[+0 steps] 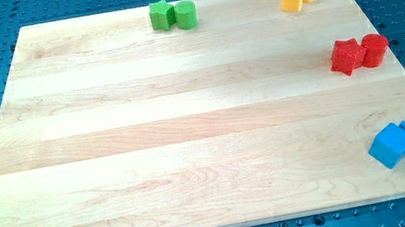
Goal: Place the triangle at the bottom of the red star
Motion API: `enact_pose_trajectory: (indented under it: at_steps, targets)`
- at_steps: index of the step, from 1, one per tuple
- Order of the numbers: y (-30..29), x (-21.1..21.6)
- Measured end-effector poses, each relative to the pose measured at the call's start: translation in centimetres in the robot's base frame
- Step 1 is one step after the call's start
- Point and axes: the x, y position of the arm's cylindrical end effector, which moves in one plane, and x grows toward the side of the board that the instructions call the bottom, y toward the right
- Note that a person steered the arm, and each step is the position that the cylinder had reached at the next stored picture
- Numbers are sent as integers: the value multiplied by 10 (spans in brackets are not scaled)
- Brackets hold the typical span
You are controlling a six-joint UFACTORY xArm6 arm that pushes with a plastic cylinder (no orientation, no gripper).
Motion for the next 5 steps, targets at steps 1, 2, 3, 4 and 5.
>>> enact_pose_trajectory:
  at_steps: [1, 2, 3, 4, 5]
  targets:
    - [-44, -23]
    - [-49, -58]
    - [-19, -57]
    - [-13, -84]
    - [-46, -87]
